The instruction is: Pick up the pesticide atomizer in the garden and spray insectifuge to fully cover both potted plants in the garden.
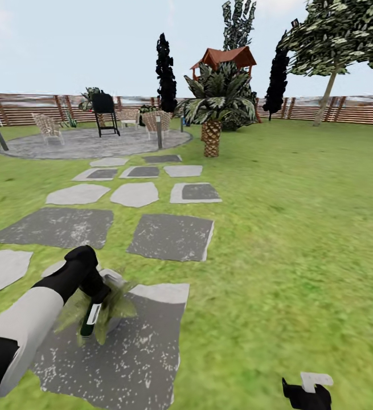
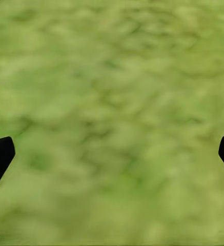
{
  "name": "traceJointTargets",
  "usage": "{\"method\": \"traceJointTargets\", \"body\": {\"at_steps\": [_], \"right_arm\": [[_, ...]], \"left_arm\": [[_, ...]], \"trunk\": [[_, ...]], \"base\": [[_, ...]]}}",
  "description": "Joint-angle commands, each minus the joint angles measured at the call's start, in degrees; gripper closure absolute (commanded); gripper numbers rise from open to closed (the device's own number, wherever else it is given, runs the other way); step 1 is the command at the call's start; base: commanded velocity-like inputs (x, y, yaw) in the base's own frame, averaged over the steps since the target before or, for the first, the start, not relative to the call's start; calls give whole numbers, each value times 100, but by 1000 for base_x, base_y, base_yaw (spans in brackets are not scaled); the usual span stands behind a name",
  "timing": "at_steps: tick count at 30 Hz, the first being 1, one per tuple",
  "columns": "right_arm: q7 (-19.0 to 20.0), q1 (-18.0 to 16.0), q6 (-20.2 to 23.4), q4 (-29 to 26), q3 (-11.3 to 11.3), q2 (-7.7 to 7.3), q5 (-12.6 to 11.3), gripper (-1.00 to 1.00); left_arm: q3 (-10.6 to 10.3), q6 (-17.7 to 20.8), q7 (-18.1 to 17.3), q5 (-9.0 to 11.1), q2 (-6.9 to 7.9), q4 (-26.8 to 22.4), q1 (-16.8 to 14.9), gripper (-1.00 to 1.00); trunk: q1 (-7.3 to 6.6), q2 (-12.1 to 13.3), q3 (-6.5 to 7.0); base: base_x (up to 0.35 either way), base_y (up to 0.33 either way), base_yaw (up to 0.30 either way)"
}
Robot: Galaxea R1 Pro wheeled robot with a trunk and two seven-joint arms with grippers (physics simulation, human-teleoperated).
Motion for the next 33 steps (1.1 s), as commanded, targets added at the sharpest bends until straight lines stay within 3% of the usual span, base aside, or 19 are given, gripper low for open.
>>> {"method": "traceJointTargets", "body": {"at_steps": [1,4,7,9,13,15,25,33], "right_arm": [[-28,-6,-19,8,-30,0,61,-100],[-28,-6,-19,8,-30,4,61,-100],[-28,-6,-19,8,-30,7,61,-100],[-28,-6,-19,8,-30,8,61,-100],[-28,-6,-19,8,-30,9,61,-100],[-28,-6,-19,8,-30,9,61,-100],[-28,-6,-19,9,-30,1,61,-100],[-28,-6,-19,11,-30,0,61,-100]], "left_arm": [[-22,28,-59,-45,6,-11,-6,100],[-37,17,-79,-45,77,-11,-30,100],[-79,-3,-484,-125,300,-11,-66,100],[-86,-6,-666,-331,380,-11,-70,100],[-86,-22,-1151,-999,421,-13,-31,100],[-103,-24,-1227,-1085,398,-18,-12,100],[-195,-27,-1271,-1117,349,-14,3,100],[-197,-53,-1264,-1101,380,-3,100,100]], "trunk": [[1,-2,-6],[1,-2,-6],[1,-2,-6],[1,-2,-6],[1,-2,-6],[1,-2,-6],[1,-2,-6],[1,-2,-6]], "base": [[157,131,16],[62,52,143],[10,8,256],[2,2,273],[0,0,277],[0,0,215],[191,0,18],[23,0,0]]}}
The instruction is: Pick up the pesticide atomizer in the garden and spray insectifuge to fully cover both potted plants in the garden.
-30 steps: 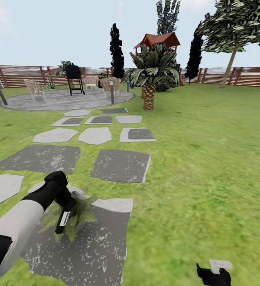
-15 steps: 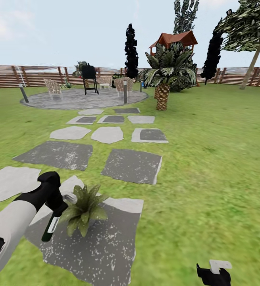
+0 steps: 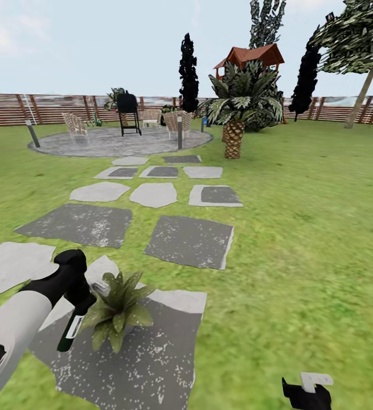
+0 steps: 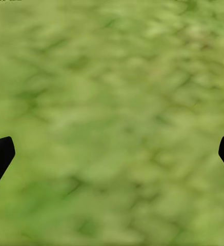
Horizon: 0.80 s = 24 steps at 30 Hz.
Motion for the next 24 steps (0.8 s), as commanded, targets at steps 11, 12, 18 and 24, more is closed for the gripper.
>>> {"method": "traceJointTargets", "body": {"at_steps": [11,12,18,24], "right_arm": [[-26,-4,-26,-4,-31,1,61,-100],[-26,-4,-26,-4,-31,0,61,-100],[-26,-4,-26,-4,-31,4,61,-100],[-26,-4,-26,-4,-31,8,61,-100]], "left_arm": [[-26,27,-13,-76,9,-58,485,100],[-21,29,-13,-76,12,-62,485,100],[1,39,-12,-74,25,-71,485,100],[2,41,-4,-74,33,-79,481,100]], "trunk": [[-1,-2,-5],[-1,-2,-5],[-1,-2,-5],[-1,-2,-5]], "base": [[0,-20,218],[0,-198,278],[70,-258,137],[154,-255,44]]}}
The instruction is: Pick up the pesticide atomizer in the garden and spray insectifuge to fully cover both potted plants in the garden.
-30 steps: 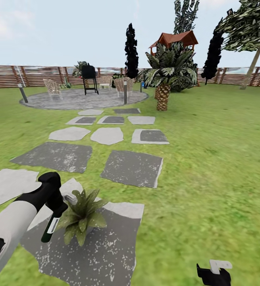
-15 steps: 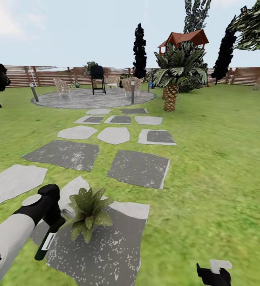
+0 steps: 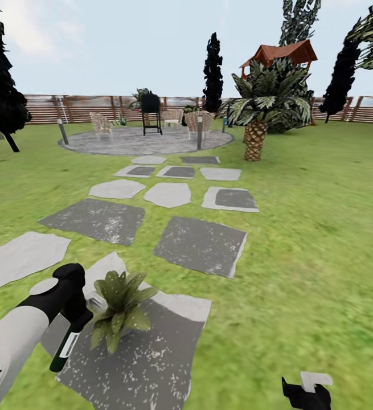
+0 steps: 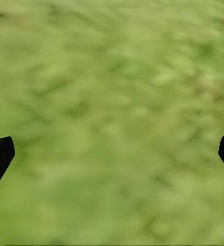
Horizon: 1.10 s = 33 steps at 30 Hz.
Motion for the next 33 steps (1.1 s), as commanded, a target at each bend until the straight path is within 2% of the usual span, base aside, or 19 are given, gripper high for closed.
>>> {"method": "traceJointTargets", "body": {"at_steps": [1,13,14,16,19,24,33], "right_arm": [[-24,-3,-17,7,-32,1,61,-100],[-24,-3,-13,16,-32,5,61,-100],[-24,-3,-11,16,-32,5,61,-100],[-24,-3,-12,16,-32,2,61,-100],[-24,-3,-11,16,-32,2,61,-100],[-24,-3,-9,16,-32,3,61,-100],[-24,-3,-9,16,-32,3,61,-100]], "left_arm": [[-25,58,-57,-41,9,-11,-7,100],[-33,75,-48,-53,21,-20,-18,100],[-33,75,-48,-100,23,-20,-18,100],[-15,86,-51,-379,23,-17,-14,100],[17,99,-56,-543,29,29,-3,100],[42,109,-61,-568,22,46,-1,100],[69,126,-38,-567,21,-5,-1,100]], "trunk": [[1,-2,-6],[1,-2,-6],[1,-2,-6],[1,-2,-6],[1,-2,-6],[1,-2,-6],[1,-2,-6]], "base": [[222,-207,220],[188,-213,272],[20,-267,279],[6,-271,279],[2,-272,278],[0,-274,216],[23,-224,38]]}}
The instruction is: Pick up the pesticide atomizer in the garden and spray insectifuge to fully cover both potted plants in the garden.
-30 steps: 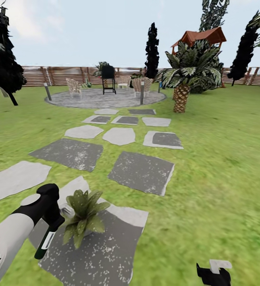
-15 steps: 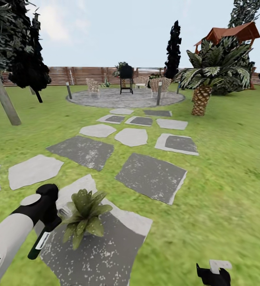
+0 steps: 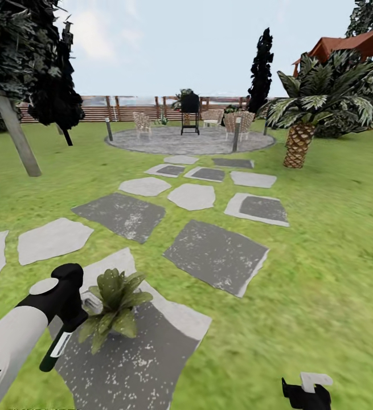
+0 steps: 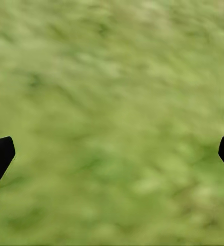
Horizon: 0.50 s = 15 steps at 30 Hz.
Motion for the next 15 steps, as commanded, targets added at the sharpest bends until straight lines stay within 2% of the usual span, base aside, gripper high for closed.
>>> {"method": "traceJointTargets", "body": {"at_steps": [1,3,6,7,11,15], "right_arm": [[-26,-4,-18,7,-31,2,61,-100],[-26,-4,-18,7,-31,6,61,-100],[-26,-4,-18,7,-31,7,61,-100],[-26,-4,-18,7,-31,7,61,-100],[-26,-4,-18,1,-31,7,61,-100],[-26,-4,-18,-2,-31,-4,61,-100]], "left_arm": [[-25,59,-36,-40,12,-12,-4,100],[33,59,-14,-44,64,-21,-20,100],[306,55,0,-50,100,-34,-49,100],[338,53,10,-55,92,-36,-36,100],[383,51,262,-55,78,-34,-17,100],[389,51,446,-50,40,18,-5,100]], "trunk": [[-1,-2,-6],[-1,-2,-6],[-1,-2,-6],[-1,-2,-6],[-1,-2,-6],[-1,-2,-6]], "base": [[27,-35,216],[10,-13,254],[2,-3,273],[0,-1,278],[34,0,209],[277,0,26]]}}
